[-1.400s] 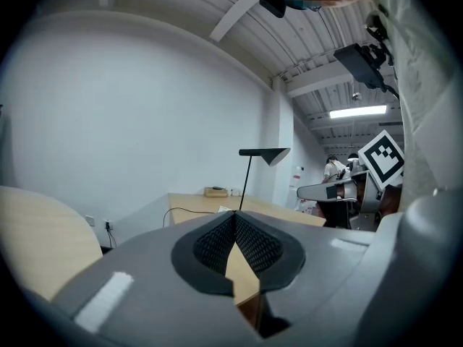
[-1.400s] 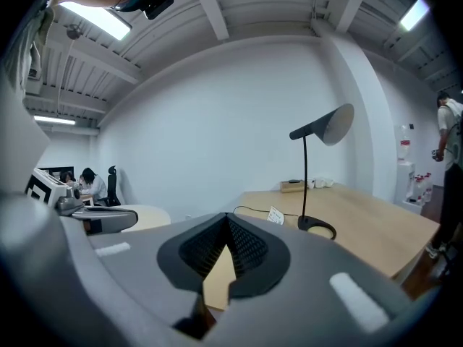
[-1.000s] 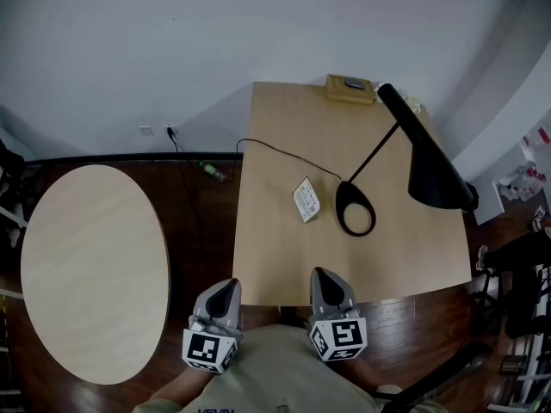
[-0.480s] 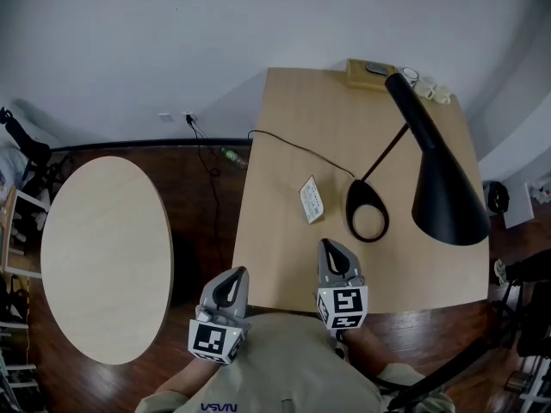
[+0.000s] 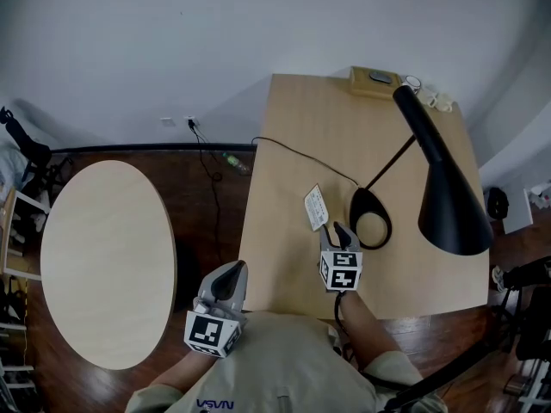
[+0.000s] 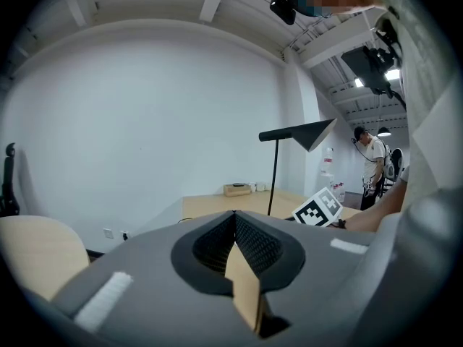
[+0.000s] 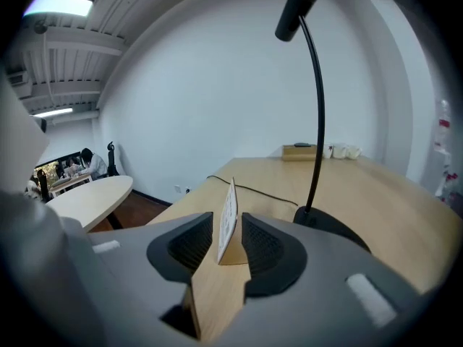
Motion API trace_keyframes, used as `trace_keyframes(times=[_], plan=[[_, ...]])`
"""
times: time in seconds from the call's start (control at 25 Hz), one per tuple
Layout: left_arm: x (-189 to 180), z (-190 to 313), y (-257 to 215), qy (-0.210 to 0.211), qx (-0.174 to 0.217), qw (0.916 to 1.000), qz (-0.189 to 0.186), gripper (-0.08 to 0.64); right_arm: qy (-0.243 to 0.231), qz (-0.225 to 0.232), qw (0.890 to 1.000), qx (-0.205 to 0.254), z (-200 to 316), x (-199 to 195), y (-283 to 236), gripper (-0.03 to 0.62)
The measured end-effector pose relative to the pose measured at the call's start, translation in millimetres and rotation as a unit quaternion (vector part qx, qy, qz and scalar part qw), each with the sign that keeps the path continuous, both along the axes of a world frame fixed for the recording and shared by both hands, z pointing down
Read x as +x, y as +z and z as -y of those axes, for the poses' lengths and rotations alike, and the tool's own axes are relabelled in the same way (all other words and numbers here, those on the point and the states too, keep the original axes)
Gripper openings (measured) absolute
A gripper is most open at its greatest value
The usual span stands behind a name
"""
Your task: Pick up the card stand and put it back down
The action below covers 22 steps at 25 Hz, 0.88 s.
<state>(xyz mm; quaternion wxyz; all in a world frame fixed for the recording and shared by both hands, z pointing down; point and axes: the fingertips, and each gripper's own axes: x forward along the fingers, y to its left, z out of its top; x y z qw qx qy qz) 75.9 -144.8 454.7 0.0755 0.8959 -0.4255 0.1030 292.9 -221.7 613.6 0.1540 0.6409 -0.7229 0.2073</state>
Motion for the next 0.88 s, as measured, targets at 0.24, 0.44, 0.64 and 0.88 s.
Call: trace_keyframes(times=[0.24,0.44,0.64,0.88], plan=[[-18.8,10.6,-2.5,-0.008,0.002,1.0000,-0.004,0.002,-0.013,0.002,0.999,-0.029,24.5,-9.1,25.6,0.141],[-30.7,15.6,-7.0,-0.012,0.005,0.9999,-0.007,0.003,0.005,-0.015,0.999,-0.052,33.2,-4.3,40.5,0.056],[-40.3,20.1,-2.7,-0.011,-0.002,0.9998,-0.014,0.003,0.001,0.002,0.999,-0.038,24.4,-18.5,28.3,0.017],[-36.6,21.1,5.6,0.010,-0.007,0.9996,-0.025,0.003,0.014,0.055,0.998,0.012,-0.5,-33.9,-24.3,0.015]])
